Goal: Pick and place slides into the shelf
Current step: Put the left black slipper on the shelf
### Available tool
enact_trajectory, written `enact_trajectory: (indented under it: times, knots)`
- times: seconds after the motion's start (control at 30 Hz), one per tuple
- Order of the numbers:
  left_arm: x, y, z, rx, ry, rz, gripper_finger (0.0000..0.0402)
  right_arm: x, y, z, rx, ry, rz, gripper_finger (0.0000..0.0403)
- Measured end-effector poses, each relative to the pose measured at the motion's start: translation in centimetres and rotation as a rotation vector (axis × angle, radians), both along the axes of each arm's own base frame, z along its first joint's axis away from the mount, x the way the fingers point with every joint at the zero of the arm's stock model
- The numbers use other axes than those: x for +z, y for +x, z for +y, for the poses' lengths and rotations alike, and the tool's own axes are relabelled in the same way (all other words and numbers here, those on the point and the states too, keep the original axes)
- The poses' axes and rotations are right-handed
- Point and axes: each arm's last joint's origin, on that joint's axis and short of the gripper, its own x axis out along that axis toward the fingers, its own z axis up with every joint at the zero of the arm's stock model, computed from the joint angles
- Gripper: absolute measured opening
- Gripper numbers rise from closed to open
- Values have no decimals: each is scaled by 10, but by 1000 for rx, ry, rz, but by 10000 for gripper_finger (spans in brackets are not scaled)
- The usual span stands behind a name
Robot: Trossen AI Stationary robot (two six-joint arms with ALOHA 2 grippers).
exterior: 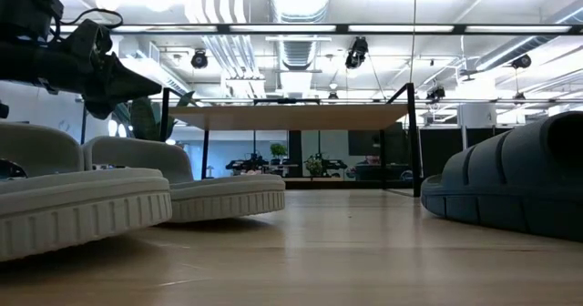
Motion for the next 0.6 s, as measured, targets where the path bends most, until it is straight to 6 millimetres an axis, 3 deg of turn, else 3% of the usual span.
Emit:
enact_trajectory:
  times: [0.3, 0.5, 0.6]
  knots:
    - [0, 0, 0, 0, 0, 0, 0, 5, -18, 30, -149, -413, 543, 93]
    - [0, 0, 0, 0, 0, 0, 0, -20, -31, 56, -73, -676, 896, 91]
    - [0, 0, 0, 0, 1, -2, 0, -36, -27, 78, 16, -782, 934, 91]
